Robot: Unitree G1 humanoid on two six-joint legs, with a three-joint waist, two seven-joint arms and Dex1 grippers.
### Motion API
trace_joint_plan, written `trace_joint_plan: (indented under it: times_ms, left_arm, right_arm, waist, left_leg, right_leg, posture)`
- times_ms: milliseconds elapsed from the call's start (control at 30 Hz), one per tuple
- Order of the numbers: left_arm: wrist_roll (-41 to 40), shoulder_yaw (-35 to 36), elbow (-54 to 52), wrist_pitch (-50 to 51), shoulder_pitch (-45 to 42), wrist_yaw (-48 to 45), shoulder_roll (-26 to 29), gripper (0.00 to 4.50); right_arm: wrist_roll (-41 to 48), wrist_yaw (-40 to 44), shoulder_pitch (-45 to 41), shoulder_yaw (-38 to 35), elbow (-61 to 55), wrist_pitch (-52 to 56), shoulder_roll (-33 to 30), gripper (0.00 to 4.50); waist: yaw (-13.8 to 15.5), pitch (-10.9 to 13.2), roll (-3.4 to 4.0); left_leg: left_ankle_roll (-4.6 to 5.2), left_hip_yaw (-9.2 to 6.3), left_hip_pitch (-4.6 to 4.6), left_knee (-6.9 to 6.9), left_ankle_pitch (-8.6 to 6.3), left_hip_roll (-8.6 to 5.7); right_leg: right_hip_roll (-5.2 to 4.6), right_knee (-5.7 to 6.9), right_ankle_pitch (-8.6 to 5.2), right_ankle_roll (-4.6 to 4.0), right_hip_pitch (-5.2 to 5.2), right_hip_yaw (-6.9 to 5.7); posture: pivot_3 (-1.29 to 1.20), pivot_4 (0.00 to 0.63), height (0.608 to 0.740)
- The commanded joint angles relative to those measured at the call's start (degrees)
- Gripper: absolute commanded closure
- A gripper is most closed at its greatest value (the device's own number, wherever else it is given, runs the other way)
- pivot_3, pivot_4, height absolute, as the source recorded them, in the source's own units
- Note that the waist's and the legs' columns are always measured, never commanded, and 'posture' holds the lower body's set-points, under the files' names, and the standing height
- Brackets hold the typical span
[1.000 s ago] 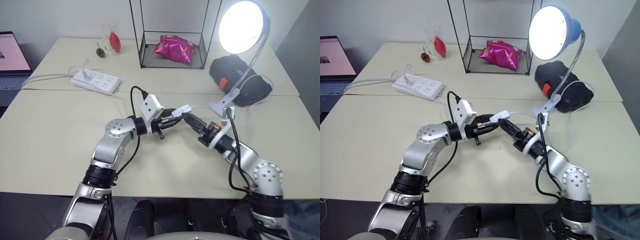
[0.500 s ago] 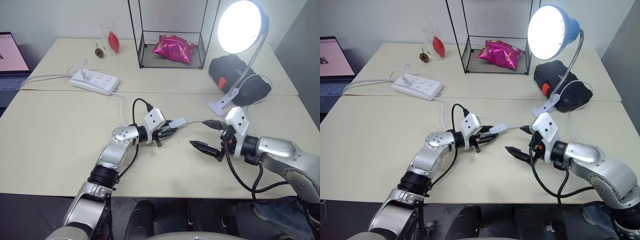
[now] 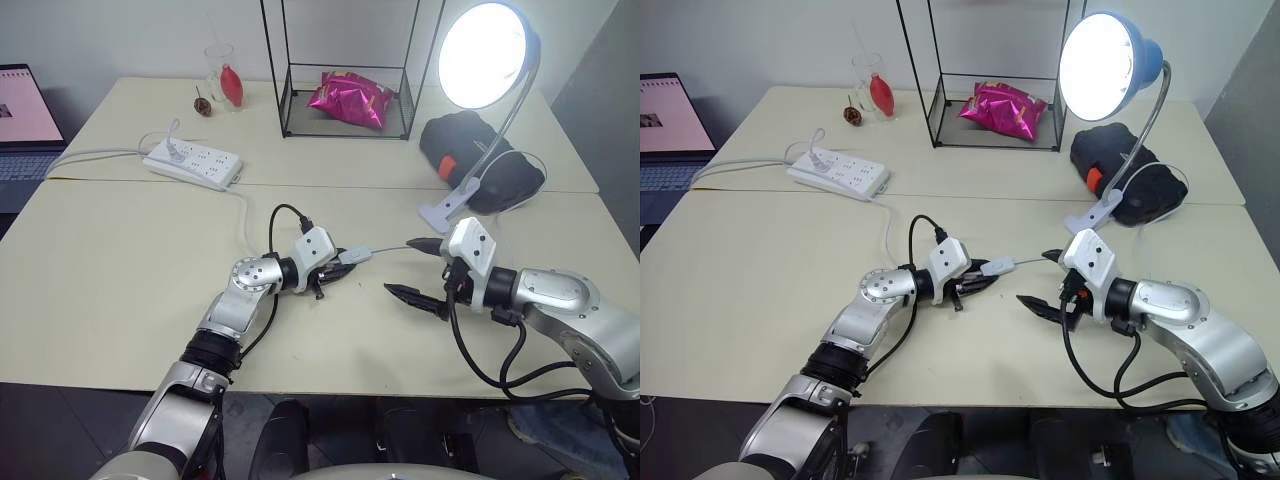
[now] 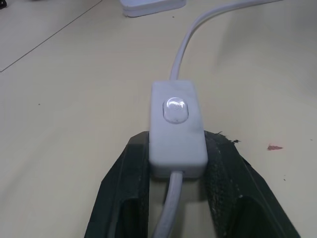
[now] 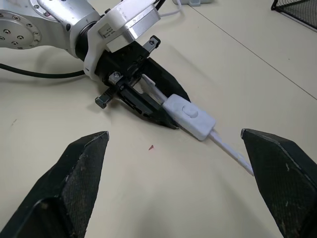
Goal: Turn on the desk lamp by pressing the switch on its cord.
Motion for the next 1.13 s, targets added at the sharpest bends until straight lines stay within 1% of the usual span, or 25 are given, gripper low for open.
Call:
trace_joint_plan:
  times_ms: [33,100,133,167,200,233,300,333,467,533,667,767,833,900,1033,1133]
  left_arm:
    - [1.07,-1.18,0.54,1.61,1.27,-1.19,0.5,1.95]
    - [0.44,-0.54,0.22,2.61,1.26,-1.03,0.46,1.58]
    - [0.1,-0.12,-0.02,3.14,1.22,-0.91,0.45,1.29]
    - [-0.2,0.2,-0.45,3.64,1.23,-0.97,0.54,1.19]
    - [-0.34,0.4,-0.78,3.96,1.24,-1.04,0.62,0.87]
    - [-1.04,0.98,-1.99,4.62,1.5,-1.25,0.79,0.81]
    - [-2.42,2.18,-4.87,6.04,2.18,-1.72,1.31,0.27]
    - [-3.24,2.94,-6.76,6.54,2.6,-1.95,1.83,0.15]
    - [-7.63,7.54,-16.54,9.49,4.8,-2.69,5.24,0.15]
    - [-10.11,11.11,-21.89,12.53,6.13,-2.35,7.9,0.15]
    - [-12.12,17.02,-28.73,18.52,9.06,-2.76,16.16,0.15]
    - [-14.45,21.85,-32.49,21.15,12.07,-4.59,22.12,0.15]
    - [-16.23,25.19,-33.75,22.51,14.17,-6.44,26.18,0.15]
    - [-17.33,27.69,-33.96,23.42,15.83,-7.15,28.97,0.15]
    - [-19.06,31.33,-34.71,24.19,18.71,-7.51,31.25,0.15]
    - [-18.66,31.04,-35.81,22.91,20.42,-7.2,31.29,0.15]
  right_arm:
    - [-1.21,1.03,-1.12,-1.72,-0.49,-0.63,0.33,0.0]
    - [-1.65,1.42,-1.29,-1.55,-0.18,-0.74,0.41,0.0]
    - [-1.91,1.67,-1.37,-1.5,-0.01,-0.8,0.49,0.0]
    - [-2.2,1.97,-1.44,-1.48,0.16,-0.86,0.57,0.0]
    - [-2.49,2.26,-1.48,-1.51,0.27,-0.88,0.69,0.0]
    - [-2.77,2.63,-1.59,-1.55,0.54,-1.0,0.71,0.0]
    - [-3.22,3.31,-1.86,-1.68,1.07,-1.23,0.67,0.0]
    - [-3.45,3.68,-2.04,-1.78,1.35,-1.35,0.56,0.0]
    - [-4.24,5.48,-2.58,-2.85,2.95,-1.96,0.03,0.0]
    - [-4.01,6.62,-2.8,-4.21,4.13,-2.2,-0.12,0.0]
    - [-3.36,10.56,-2.46,-7.75,6.41,-4.59,-1.48,0.0]
    - [-2.61,14.25,-1.32,-10.78,7.9,-6.38,-3.15,0.0]
    - [-3.37,16.75,-0.35,-12.22,9.22,-8.71,-4.48,0.0]
    - [-3.84,18.79,0.17,-13.29,10.55,-10.53,-5.44,0.0]
    - [-4.97,21.31,-0.89,-13.89,13.32,-13.14,-6.47,0.0]
    - [-5.45,22.73,-2.58,-12.71,14.77,-13.81,-6.55,0.0]
  waist:
    - [0.01,0.0,0.0]
    - [0.01,0.0,0.0]
    - [0.01,0.0,0.0]
    - [0.01,0.0,0.0]
    - [0.0,0.0,0.0]
    - [-0.01,0.0,0.0]
    - [-0.07,0.0,0.0]
    - [-0.09,0.0,0.0]
    - [-0.12,0.04,-0.01]
    - [-0.06,0.04,-0.02]
    - [-0.09,0.04,0.0]
    - [-0.14,0.05,0.0]
    - [-0.11,0.06,-0.01]
    - [-0.09,0.07,-0.01]
    - [-0.07,0.08,0.01]
    - [-0.05,0.09,0.01]
  left_leg:
    - [0.0,0.0,0.0,0.0,0.0,0.0]
    - [0.0,0.0,0.0,-0.01,0.0,0.0]
    - [0.0,-0.01,0.0,-0.01,0.0,0.0]
    - [0.0,-0.01,0.0,-0.01,0.0,0.0]
    - [0.0,-0.01,0.0,-0.01,0.0,0.0]
    - [0.0,0.0,0.0,-0.01,0.0,0.0]
    - [0.0,-0.01,0.0,-0.01,0.0,0.0]
    - [0.0,-0.01,0.0,-0.01,0.0,0.01]
    - [0.0,0.0,-0.01,-0.01,0.0,0.02]
    - [0.0,-0.03,-0.03,-0.01,0.0,0.04]
    - [0.0,-0.02,0.0,-0.01,0.0,0.05]
    - [-0.01,0.03,0.0,-0.02,0.0,0.05]
    - [-0.01,0.03,-0.02,-0.03,-0.01,0.04]
    - [-0.02,0.02,-0.02,-0.06,-0.01,0.05]
    - [-0.02,0.05,0.0,-0.05,-0.01,0.04]
    - [-0.02,0.07,0.0,-0.03,-0.01,0.04]
  right_leg:
    - [0.0,0.0,0.0,0.0,0.0,0.0]
    - [0.0,0.0,-0.01,0.01,0.0,-0.01]
    - [0.0,0.0,-0.01,0.02,0.0,-0.02]
    - [-0.01,0.0,-0.02,0.02,0.0,-0.01]
    - [-0.01,0.0,-0.02,0.02,0.0,-0.01]
    - [-0.01,0.0,-0.02,0.02,0.0,-0.01]
    - [-0.01,0.0,-0.02,0.02,0.0,-0.01]
    - [-0.01,0.0,-0.02,0.02,0.0,-0.01]
    - [-0.01,0.02,-0.02,0.02,-0.02,-0.01]
    - [-0.02,0.04,-0.02,0.02,-0.05,-0.03]
    - [-0.01,0.05,-0.02,0.02,-0.04,-0.03]
    - [-0.03,0.01,-0.02,0.02,-0.04,-0.01]
    - [-0.06,-0.02,-0.04,-0.01,-0.04,-0.02]
    - [-0.07,-0.05,-0.06,-0.05,-0.04,-0.05]
    - [-0.12,-0.04,-0.07,-0.05,-0.04,-0.04]
    - [-0.16,-0.04,-0.06,-0.04,-0.03,-0.04]
  posture:
    - [0.0,0.15,0.74]
    - [0.0,0.15,0.74]
    - [0.0,0.15,0.74]
    - [0.0,0.15,0.74]
    - [0.0,0.15,0.74]
    - [0.0,0.15,0.74]
    - [0.0,0.15,0.74]
    - [0.0,0.15,0.74]
    - [0.0,0.15,0.74]
    - [0.0,0.15,0.74]
    - [0.0,0.15,0.74]
    - [0.0,0.15,0.74]
    - [0.0,0.15,0.74]
    - [0.0,0.15,0.74]
    - [0.0,0.15,0.74]
    - [0.0,0.15,0.74]
